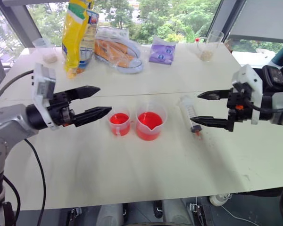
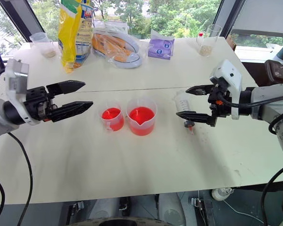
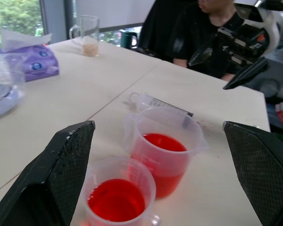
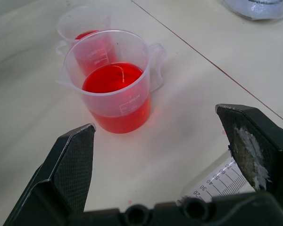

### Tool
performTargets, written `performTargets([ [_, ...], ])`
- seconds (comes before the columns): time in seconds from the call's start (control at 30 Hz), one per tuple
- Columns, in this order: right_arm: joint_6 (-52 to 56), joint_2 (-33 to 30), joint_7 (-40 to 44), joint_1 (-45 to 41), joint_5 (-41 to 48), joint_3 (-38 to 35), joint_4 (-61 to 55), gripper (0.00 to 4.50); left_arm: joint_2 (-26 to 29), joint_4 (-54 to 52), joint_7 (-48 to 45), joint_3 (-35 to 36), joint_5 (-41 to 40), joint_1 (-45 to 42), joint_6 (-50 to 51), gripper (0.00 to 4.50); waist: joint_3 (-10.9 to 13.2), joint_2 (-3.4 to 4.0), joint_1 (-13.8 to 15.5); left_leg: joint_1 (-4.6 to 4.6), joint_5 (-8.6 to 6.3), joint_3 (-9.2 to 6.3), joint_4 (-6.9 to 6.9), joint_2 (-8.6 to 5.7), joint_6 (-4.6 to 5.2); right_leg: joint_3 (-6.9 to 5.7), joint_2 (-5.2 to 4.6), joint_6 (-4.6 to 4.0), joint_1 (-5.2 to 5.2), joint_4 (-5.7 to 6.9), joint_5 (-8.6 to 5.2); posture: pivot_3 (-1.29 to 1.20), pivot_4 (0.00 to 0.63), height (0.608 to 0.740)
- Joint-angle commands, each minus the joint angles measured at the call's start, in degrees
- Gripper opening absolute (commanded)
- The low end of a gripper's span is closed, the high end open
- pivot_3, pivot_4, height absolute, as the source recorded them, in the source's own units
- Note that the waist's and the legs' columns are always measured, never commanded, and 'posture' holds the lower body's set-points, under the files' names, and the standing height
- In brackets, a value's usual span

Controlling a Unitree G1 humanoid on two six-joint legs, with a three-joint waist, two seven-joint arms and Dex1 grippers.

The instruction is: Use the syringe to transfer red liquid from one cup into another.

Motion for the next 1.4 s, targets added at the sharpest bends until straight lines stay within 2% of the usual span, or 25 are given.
performTargets([
  [0.03, -0.4, 0.7, -0.3, -3.5, 1.0, 0.1, -1.0, 4.47, 1.5, -0.1, 0.8, 3.1, -1.0, -1.1, -0.3, 4.5, 0.0, 0.0, 0.0, 0.0, 0.0, 0.0, 0.0, 0.0, 0.0, 0.0, 0.0, 0.0, 0.0, 0.0, 0.0, 0.0, 0.15, 0.74],
  [0.17, -0.2, 1.5, 0.0, -4.9, 0.9, 1.4, -1.0, 4.47, 2.3, 0.5, 0.7, 3.4, -2.2, -1.9, 0.3, 4.5, 0.0, 0.0, 0.1, 0.0, 0.0, 0.0, 0.01, 0.0, 0.0, 0.01, 0.0, -0.01, 0.0, 0.0, 0.0, 0.0, 0.15, 0.74],
  [0.4, -0.5, 1.8, -0.7, -1.6, 0.7, 0.2, -1.7, 4.47, 2.9, -0.4, 2.4, 3.4, -4.5, -2.1, 1.6, 4.5, 0.0, -0.01, 0.1, 0.01, 0.0, 0.0, 0.01, 0.0, 0.0, 0.0, -0.02, 0.06, 0.03, 0.01, 0.04, 0.0, 0.15, 0.74],
  [0.67, 0.6, 0.0, -3.3, -1.5, -2.5, 1.4, -0.1, 4.47, 2.4, 0.6, 0.9, 0.6, -2.7, -3.3, 0.7, 4.5, 0.0, -0.01, 0.1, 0.02, 0.01, 0.01, 0.02, -0.02, -0.02, 0.0, -0.01, 0.05, 0.03, 0.02, 0.03, 0.0, 0.15, 0.74],
  [0.8, 5.2, 0.2, -6.6, -4.0, -4.7, 4.3, 2.5, 4.47, 1.7, 0.8, -0.4, -1.5, -0.9, -3.4, -0.3, 4.5, 0.0, -0.01, 0.0, 0.02, 0.01, 0.01, 0.02, -0.04, -0.02, 0.0, -0.01, 0.03, 0.03, 0.02, 0.02, 0.0, 0.15, 0.74],
  [0.93, 13.0, 0.8, -8.9, -10.1, -7.9, 11.7, 7.7, 4.47, 0.5, 2.3, -1.7, -4.3, 0.8, -5.8, -1.4, 4.5, 0.0, -0.01, 0.0, 0.04, 0.03, 0.02, 0.03, -0.04, -0.04, 0.01, 0.01, -0.03, 0.03, 0.05, 0.0, 0.0, 0.15, 0.74],
  [1.07, 22.0, 6.0, -12.5, -18.8, -11.4, 19.0, 17.8, 4.47, -0.9, 2.9, -2.8, -6.1, 1.9, -7.2, -1.9, 4.5, 0.0, -0.02, -0.2, 0.04, 0.03, 0.06, 0.03, -0.06, -0.04, 0.03, 0.02, -0.05, 0.0, 0.05, 0.02, 0.0, 0.15, 0.74],
  [1.17, 24.2, 9.6, -14.8, -22.7, -14.6, 22.4, 24.3, 4.47, -1.7, 2.9, -3.2, -6.8, 2.5, -7.6, -2.2, 4.5, 0.0, -0.02, -0.1, 0.01, 0.03, 0.04, 0.02, -0.05, -0.04, 0.03, 0.05, 0.03, -0.03, 0.06, 0.06, 0.0, 0.15, 0.74],
  [1.4, 27.6, 17.8, -18.9, -29.8, -19.7, 25.7, 39.4, 4.47, -3.9, 2.4, -3.1, -7.8, 3.6, -7.6, -3.0, 4.5, 0.0, -0.01, 0.0, -0.07, 0.03, 0.05, 0.02, -0.09, -0.04, 0.03, 0.03, 0.16, -0.06, 0.05, 0.13, 0.0, 0.15, 0.74],
])
